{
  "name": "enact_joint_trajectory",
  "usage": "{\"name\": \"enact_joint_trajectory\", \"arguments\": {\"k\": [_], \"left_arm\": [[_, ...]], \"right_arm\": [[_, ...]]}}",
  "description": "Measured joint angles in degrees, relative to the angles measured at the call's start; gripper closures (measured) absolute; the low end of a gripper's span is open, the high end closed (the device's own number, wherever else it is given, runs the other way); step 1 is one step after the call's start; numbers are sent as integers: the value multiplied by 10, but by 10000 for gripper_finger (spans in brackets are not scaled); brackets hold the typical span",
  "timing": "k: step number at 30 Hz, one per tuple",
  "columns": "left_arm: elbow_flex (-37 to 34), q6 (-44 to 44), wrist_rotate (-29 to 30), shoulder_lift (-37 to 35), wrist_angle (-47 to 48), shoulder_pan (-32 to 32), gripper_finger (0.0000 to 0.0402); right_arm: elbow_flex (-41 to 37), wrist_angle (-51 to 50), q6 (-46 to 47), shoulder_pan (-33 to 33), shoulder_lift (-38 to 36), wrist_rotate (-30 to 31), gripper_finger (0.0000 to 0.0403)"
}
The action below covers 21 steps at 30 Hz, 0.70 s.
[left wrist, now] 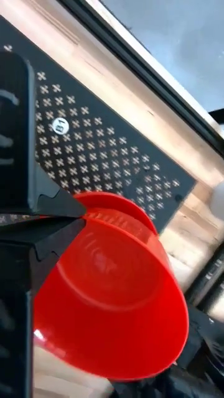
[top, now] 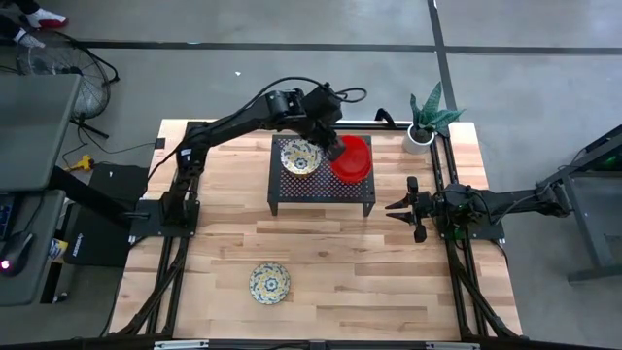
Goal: Pick & Place Mini bowls
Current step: Stack the red bowl on the red bowl on the shelf
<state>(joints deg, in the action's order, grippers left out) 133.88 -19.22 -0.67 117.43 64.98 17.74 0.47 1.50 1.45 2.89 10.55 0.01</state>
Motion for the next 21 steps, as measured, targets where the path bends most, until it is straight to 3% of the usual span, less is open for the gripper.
{"name": "enact_joint_trajectory", "arguments": {"k": [21], "left_arm": [[0, 44, 2, 0, 11, 0, 401]], "right_arm": [[0, 0, 0, 0, 0, 0, 329]]}}
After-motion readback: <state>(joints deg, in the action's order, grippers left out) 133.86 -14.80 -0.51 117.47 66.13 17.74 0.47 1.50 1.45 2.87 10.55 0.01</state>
